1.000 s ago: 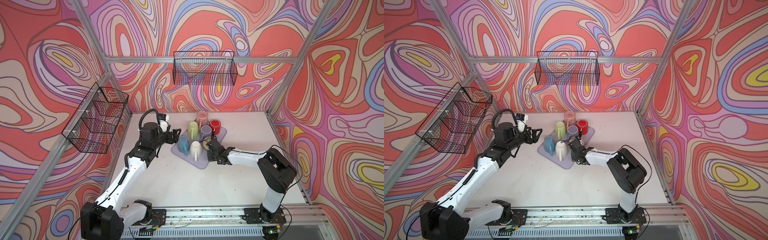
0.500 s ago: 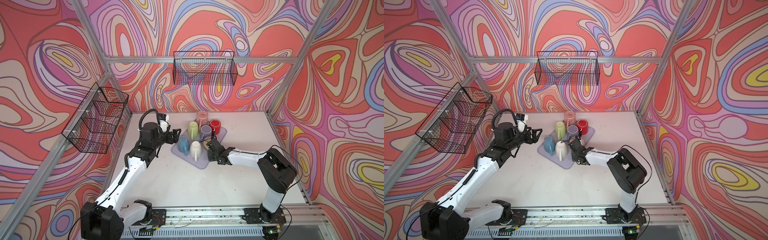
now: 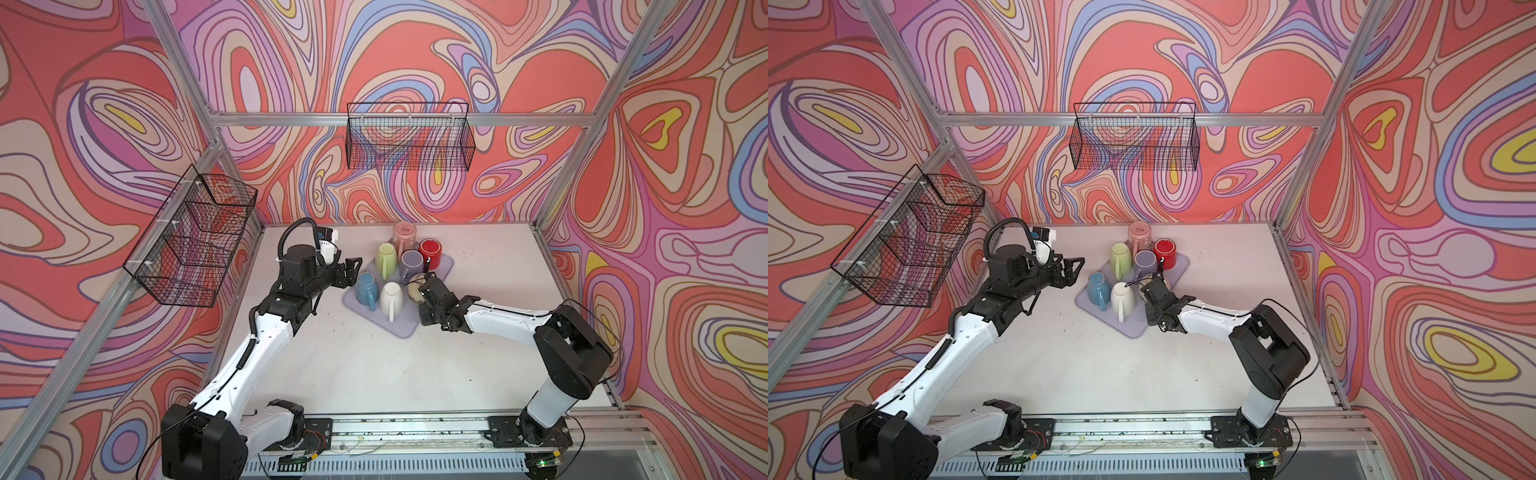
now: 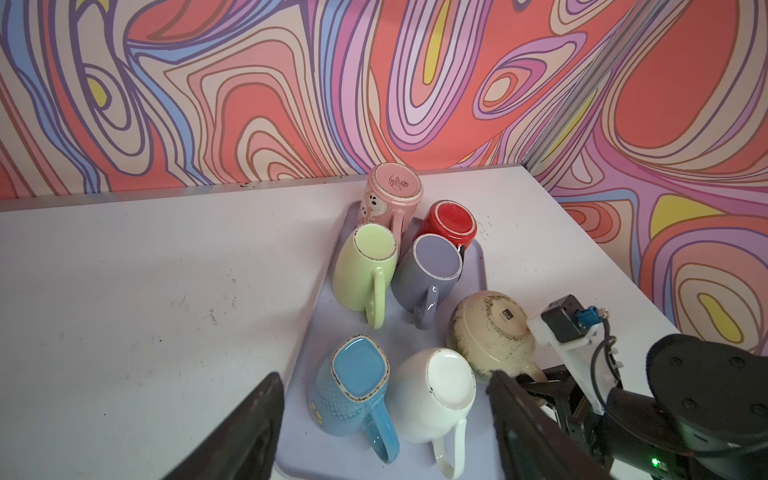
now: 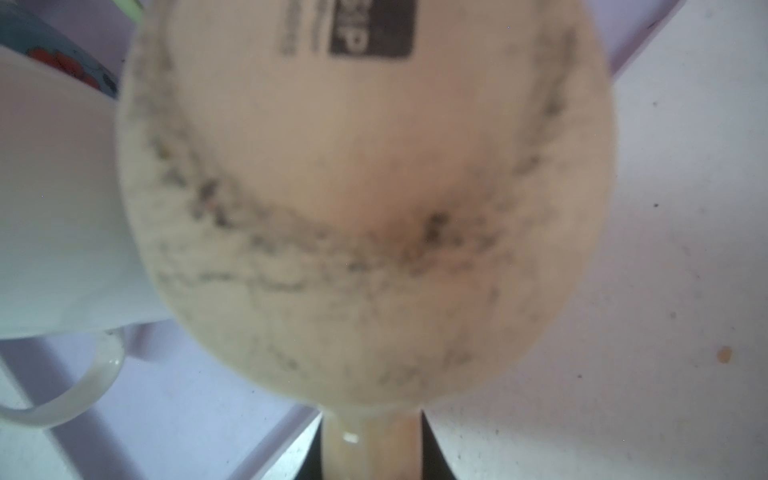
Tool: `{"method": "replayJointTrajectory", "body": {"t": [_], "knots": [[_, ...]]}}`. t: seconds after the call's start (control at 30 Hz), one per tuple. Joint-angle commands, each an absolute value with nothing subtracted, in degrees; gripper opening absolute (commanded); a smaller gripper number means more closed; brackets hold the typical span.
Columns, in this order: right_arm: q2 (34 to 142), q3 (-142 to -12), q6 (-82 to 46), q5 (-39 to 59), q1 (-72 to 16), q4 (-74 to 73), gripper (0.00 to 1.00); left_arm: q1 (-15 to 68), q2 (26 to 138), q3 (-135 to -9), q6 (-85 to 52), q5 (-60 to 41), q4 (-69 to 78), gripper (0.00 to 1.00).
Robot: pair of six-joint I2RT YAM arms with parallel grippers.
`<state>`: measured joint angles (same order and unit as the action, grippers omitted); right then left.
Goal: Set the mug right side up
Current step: 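Lower the right gripper onto the cream mug's handle and close it, then lift the cream mug by its handle with the right gripper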
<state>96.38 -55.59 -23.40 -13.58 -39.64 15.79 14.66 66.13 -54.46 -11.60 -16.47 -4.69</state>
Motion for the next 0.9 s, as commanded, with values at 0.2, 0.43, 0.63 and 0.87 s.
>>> {"method": "replayJointTrajectory", "body": {"t": [0.2, 0.43, 0.63, 0.87], "knots": [[86.8, -55.0, -23.1, -10.2, -37.1, 13.3, 0.00, 14.9, 66.7, -54.3, -10.9, -16.3, -4.9, 0.80], [79.5, -54.3, -23.0, -0.7, -33.2, 10.8, 0.00, 14.9, 67.9, -54.7, -12.5, -16.2, -4.9, 0.79], [74.2, -53.0, -23.8, 7.8, -29.2, 7.7, 0.00, 14.9, 68.7, -54.5, -16.5, -17.9, -2.3, 0.79], [72.1, -50.8, -28.3, 21.0, -24.5, -2.3, 0.00, 14.9, 68.5, -52.6, -22.5, -23.4, 2.3, 0.78]]}}
